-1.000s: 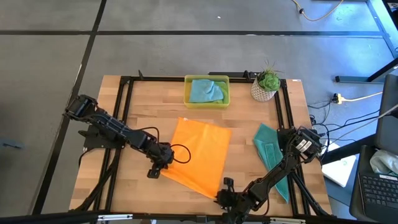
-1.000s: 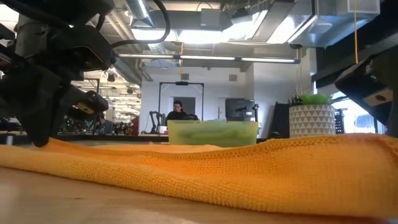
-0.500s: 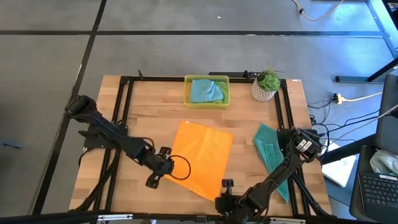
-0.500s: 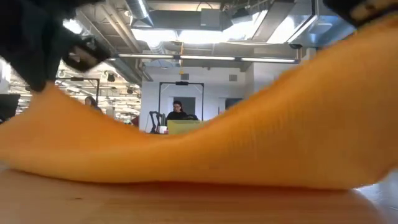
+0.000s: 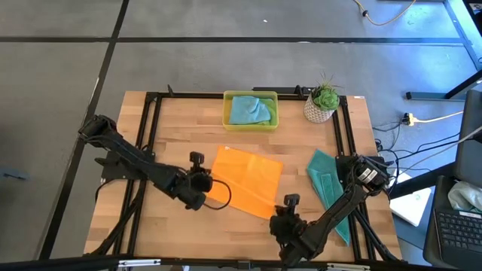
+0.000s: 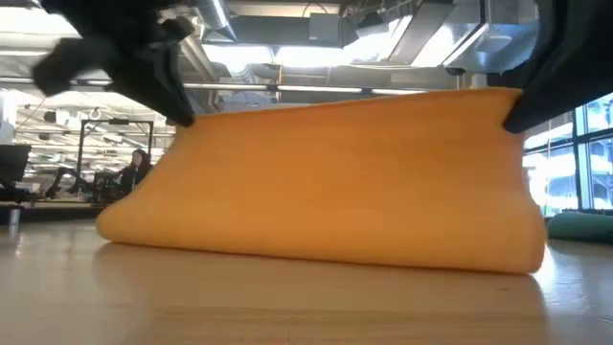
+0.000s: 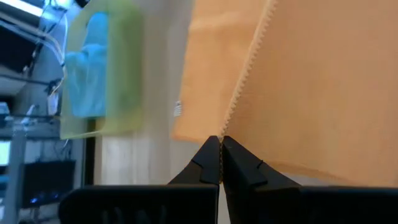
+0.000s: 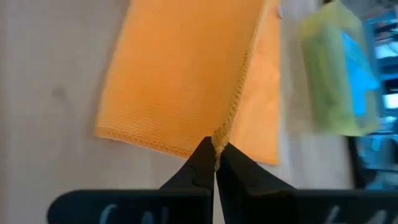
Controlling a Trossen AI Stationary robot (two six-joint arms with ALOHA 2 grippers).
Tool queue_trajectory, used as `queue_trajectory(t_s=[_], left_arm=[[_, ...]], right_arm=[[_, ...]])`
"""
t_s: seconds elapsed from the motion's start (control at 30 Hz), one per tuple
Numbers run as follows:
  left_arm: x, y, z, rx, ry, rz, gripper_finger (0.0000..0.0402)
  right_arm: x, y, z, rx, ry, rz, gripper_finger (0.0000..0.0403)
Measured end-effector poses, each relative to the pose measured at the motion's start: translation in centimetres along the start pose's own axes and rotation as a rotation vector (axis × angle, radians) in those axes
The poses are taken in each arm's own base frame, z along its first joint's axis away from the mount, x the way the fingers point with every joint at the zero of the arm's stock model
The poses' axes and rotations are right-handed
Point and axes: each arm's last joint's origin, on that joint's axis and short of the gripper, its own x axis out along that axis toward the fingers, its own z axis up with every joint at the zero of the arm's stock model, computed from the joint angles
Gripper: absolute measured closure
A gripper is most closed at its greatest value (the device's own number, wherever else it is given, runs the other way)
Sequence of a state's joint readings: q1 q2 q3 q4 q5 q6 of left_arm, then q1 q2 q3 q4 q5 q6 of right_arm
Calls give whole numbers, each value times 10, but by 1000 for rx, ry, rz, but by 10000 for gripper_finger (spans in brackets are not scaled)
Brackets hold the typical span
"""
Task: Fold microfiber towels
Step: Fold the orange cloth
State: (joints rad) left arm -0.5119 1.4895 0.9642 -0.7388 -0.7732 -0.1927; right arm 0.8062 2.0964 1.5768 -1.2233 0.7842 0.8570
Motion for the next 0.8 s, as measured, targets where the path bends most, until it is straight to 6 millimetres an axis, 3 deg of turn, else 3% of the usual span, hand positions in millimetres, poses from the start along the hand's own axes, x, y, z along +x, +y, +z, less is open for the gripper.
queue_trajectory(t_s=[0.8], left_arm=[[55, 60, 1, -213, 126, 21, 401]], right_arm=[[87, -45, -13, -193, 226, -206, 389]])
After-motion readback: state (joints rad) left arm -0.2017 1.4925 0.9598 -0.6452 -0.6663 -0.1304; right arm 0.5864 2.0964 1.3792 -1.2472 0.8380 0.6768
